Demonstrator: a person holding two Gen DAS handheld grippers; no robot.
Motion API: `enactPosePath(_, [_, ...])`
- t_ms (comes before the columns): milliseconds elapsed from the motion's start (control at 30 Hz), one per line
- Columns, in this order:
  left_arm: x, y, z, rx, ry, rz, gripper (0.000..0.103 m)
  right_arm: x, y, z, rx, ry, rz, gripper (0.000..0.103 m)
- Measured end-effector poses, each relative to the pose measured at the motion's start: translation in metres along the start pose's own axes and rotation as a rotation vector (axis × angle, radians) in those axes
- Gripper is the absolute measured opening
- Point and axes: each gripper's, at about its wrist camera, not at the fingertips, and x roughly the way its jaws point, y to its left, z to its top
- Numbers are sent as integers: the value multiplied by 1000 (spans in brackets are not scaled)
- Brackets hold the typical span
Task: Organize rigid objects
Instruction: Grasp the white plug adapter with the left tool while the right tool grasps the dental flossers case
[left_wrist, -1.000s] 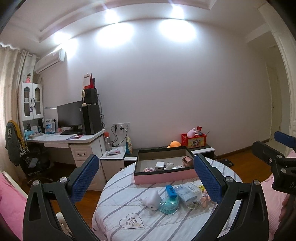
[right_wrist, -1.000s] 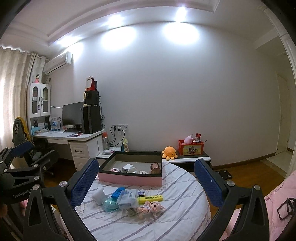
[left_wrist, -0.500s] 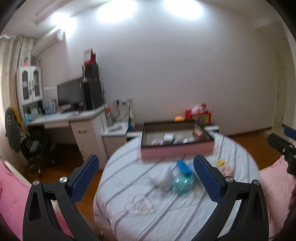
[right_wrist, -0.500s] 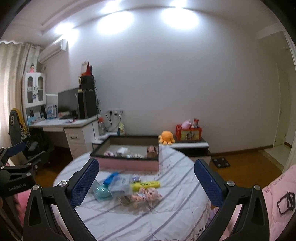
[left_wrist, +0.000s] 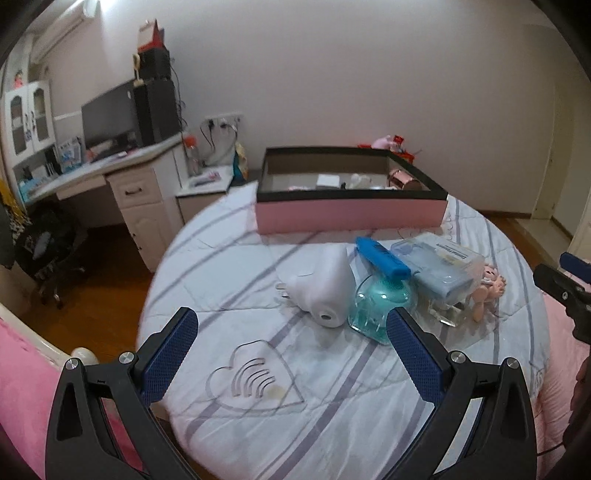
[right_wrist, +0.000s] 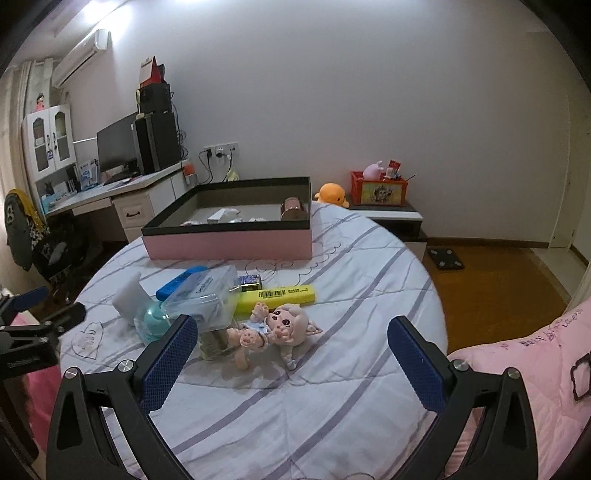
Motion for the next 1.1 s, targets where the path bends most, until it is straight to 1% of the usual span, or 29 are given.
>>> enactPosePath(33, [7,0,2,-7,10,-6,103,3,-1,0,2,5,4,103])
enactPosePath(133, [26,4,8,-23,31,16,103,10,-2,1,9,21,10,103])
enactPosePath(300, [60,6,11,-47,103,-25,103,21,-3,2,11,42,14,103])
enactPosePath(433, [73,11,16,-104,115,-64,103,29,-2,4,8,58,19,103])
enactPosePath(467, [77,13,16,-113,117,-54,103,31,-3,5,8,61,20,103])
enactPosePath(500, [80,15,17,-116,117,-49,103,32,-2,5,9,66,23,103])
enactPosePath(633, [88,21,15,-150,131,-93,103,37,-1,7,4,71,28,103])
enactPosePath(667, [87,22,15,-140,129,-96,103,39,0,7,3,73,28,103])
enactPosePath(800, [80,28,13,-98,120,-63,103,41,3,8,-1,76,37,103])
enactPosePath(867, [76,35,13,-114,114,-30,103,41,4,9,-7,74,40,103])
enactPosePath(933, [77,39,14,-132,118,-17,103,41,6,9,-8,72,45,103])
enactPosePath(1000, [86,38,15,-162,160,-37,103,43,7,10,-7,72,51,103])
enactPosePath(1067, [100,29,14,-145,201,-43,103,44,10,10,-12,75,53,103])
enactPosePath(1100, [103,26,14,-133,209,-24,103,44,10,10,-15,77,52,103])
